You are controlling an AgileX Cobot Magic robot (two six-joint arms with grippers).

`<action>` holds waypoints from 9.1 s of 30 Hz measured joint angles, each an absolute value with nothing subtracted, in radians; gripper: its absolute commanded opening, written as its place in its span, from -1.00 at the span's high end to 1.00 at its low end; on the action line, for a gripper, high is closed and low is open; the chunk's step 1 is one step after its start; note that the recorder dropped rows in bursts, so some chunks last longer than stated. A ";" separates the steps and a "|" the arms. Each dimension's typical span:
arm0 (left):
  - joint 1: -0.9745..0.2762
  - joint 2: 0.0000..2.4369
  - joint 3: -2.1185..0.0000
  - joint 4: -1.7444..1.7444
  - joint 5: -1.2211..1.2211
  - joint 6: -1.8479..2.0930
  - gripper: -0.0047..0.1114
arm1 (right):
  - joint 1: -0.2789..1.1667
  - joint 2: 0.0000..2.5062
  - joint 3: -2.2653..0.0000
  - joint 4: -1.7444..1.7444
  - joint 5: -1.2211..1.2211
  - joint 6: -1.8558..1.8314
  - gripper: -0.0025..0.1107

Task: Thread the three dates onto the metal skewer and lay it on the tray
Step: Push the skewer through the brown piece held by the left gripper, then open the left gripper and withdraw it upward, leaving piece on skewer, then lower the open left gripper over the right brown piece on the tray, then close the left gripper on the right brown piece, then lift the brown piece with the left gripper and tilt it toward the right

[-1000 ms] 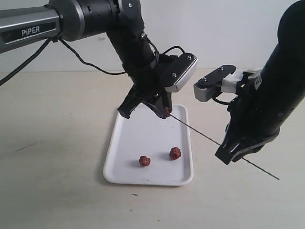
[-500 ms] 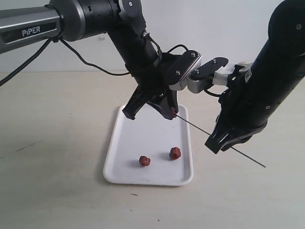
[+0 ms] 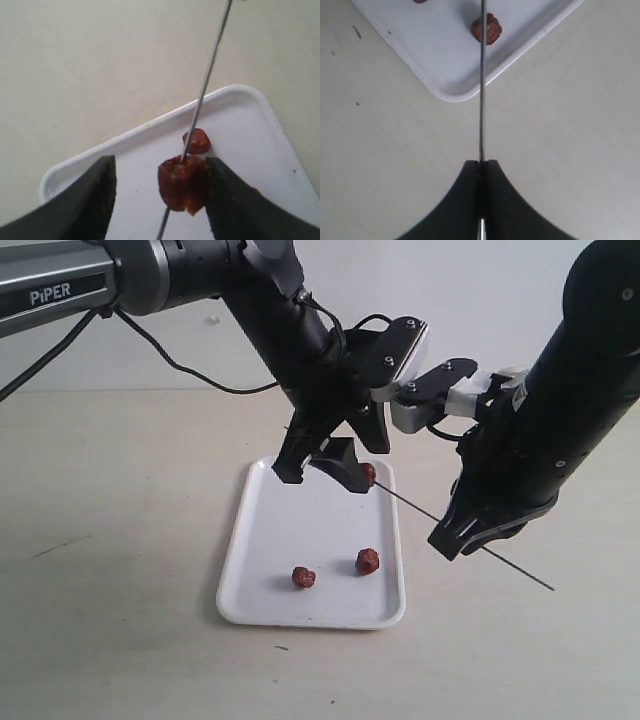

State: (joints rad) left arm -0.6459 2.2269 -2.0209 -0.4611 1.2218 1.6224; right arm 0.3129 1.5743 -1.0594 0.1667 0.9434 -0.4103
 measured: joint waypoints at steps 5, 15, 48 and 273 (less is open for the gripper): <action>-0.646 2.225 -2.021 -0.467 1.216 1.596 0.00 | 0.313 1.574 -1.059 0.167 0.937 -0.373 0.96; -0.640 2.225 -2.021 -0.505 1.206 1.543 0.00 | 0.313 1.574 -1.059 0.167 0.905 -0.323 0.96; -0.566 2.051 -2.017 -0.210 1.175 0.986 0.02 | 0.313 1.546 -1.059 -0.022 0.989 -0.088 0.96; -0.771 2.262 -1.983 -0.112 1.173 1.447 0.41 | 0.218 0.992 -0.750 0.067 1.224 -0.206 0.96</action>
